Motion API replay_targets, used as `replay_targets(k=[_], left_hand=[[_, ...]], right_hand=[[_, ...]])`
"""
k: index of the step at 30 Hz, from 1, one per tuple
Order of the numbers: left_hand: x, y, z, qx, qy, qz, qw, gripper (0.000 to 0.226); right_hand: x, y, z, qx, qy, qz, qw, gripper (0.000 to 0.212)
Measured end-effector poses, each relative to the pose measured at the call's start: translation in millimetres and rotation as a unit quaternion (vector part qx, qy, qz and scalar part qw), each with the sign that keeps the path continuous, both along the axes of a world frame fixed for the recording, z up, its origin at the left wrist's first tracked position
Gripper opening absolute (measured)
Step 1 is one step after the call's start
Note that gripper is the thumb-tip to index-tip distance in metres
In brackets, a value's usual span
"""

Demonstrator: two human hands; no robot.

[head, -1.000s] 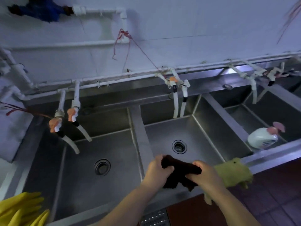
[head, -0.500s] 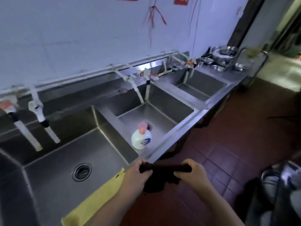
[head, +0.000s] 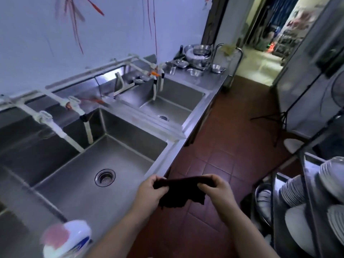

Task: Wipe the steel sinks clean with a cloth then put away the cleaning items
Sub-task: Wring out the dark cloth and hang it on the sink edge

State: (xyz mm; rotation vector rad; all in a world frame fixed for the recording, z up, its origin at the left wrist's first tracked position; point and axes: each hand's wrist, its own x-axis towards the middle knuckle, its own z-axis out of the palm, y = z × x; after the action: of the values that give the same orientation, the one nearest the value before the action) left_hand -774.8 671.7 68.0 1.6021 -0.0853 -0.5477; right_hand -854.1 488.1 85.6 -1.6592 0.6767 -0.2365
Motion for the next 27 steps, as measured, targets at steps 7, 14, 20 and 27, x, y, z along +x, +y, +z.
replay_targets(k=[7, 14, 20, 27], left_hand=[[100.5, -146.5, 15.2, -0.004, -0.007, -0.089, 0.996, 0.012], [175.8, -294.8, 3.5, -0.002, -0.049, -0.108, 0.993, 0.02], [246.5, -421.7, 1.0, -0.023, -0.016, -0.037, 0.999, 0.023], [318.7, -503.7, 1.2, -0.015, -0.036, 0.062, 0.997, 0.027]], right_hand=[[70.5, -130.5, 10.4, -0.015, -0.021, -0.109, 0.994, 0.019], [135.9, -282.0, -1.1, 0.009, -0.063, -0.148, 0.987, 0.02], [215.8, -411.8, 0.5, 0.085, -0.061, -0.1, 0.989, 0.014], [330.6, -508.1, 9.1, 0.098, -0.024, -0.017, 0.995, 0.022]])
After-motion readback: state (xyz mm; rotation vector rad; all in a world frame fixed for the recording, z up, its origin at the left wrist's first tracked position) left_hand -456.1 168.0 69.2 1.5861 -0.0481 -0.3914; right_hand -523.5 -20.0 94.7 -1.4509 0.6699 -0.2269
